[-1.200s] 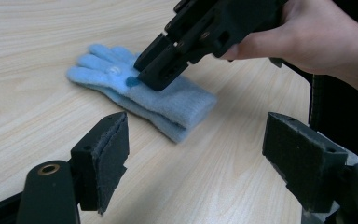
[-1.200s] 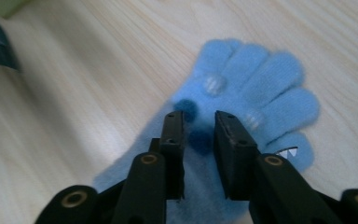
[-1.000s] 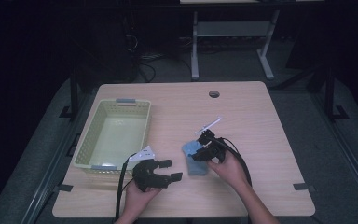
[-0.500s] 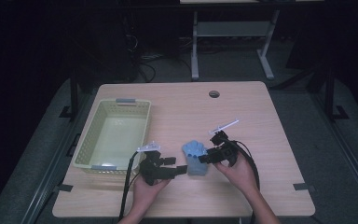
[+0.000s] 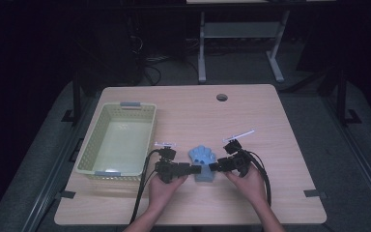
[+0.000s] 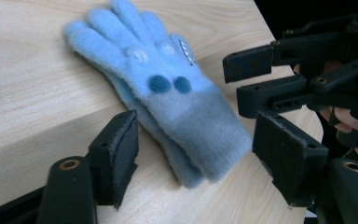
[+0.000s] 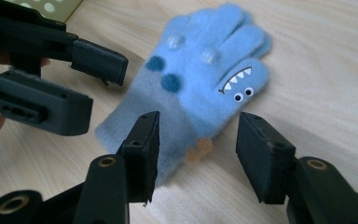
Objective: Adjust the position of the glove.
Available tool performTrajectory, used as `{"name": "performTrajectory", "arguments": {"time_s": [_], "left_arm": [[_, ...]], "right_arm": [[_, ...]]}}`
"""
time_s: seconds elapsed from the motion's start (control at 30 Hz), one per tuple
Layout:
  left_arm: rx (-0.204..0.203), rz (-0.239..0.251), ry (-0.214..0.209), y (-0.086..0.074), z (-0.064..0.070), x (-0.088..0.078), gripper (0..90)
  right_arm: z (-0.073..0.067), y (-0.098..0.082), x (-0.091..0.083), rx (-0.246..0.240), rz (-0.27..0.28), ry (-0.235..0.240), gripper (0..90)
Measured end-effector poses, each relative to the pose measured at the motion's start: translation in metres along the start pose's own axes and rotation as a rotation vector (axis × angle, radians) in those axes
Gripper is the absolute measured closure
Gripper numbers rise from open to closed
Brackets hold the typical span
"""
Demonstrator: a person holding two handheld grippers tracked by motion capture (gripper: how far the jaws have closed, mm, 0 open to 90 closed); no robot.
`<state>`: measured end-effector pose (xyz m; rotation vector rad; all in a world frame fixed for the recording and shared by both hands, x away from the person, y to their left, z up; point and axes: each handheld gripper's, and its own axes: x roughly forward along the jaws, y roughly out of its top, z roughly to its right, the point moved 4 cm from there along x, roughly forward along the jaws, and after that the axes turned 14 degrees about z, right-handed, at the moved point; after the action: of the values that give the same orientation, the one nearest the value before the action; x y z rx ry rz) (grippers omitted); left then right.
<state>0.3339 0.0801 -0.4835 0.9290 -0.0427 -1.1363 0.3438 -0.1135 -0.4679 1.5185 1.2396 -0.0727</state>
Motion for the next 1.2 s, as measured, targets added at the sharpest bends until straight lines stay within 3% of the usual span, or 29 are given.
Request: {"name": "performTrajectory", "arguments": {"time_s": [0.13,0.23,0.6,0.83,1.03,1.2], "left_arm": [[-0.032,-0.027,0.011,-0.001,-0.006,0.005,34.3],[-0.042,-0.043,-0.005,-0.003,-0.007,0.008,36.5],[-0.009,-0.067,0.015,-0.004,-0.007,0.015,52.3],[0.015,-0.079,0.016,-0.003,-0.005,0.018,55.0],[0.004,-0.090,0.001,-0.004,-0.005,0.020,56.4],[-0.043,-0.100,-0.020,-0.004,-0.007,0.022,59.7]], "right_arm": [[0.004,-0.003,0.003,0.055,0.001,0.016,49.0],[0.007,-0.007,0.007,0.084,0.006,0.033,49.2],[0.006,-0.012,0.014,0.119,0.009,0.049,52.1],[0.006,-0.014,0.017,0.158,0.005,0.061,57.1],[0.004,-0.016,0.019,0.174,0.011,0.067,61.6],[0.003,-0.017,0.020,0.179,0.016,0.073,66.0]]}}
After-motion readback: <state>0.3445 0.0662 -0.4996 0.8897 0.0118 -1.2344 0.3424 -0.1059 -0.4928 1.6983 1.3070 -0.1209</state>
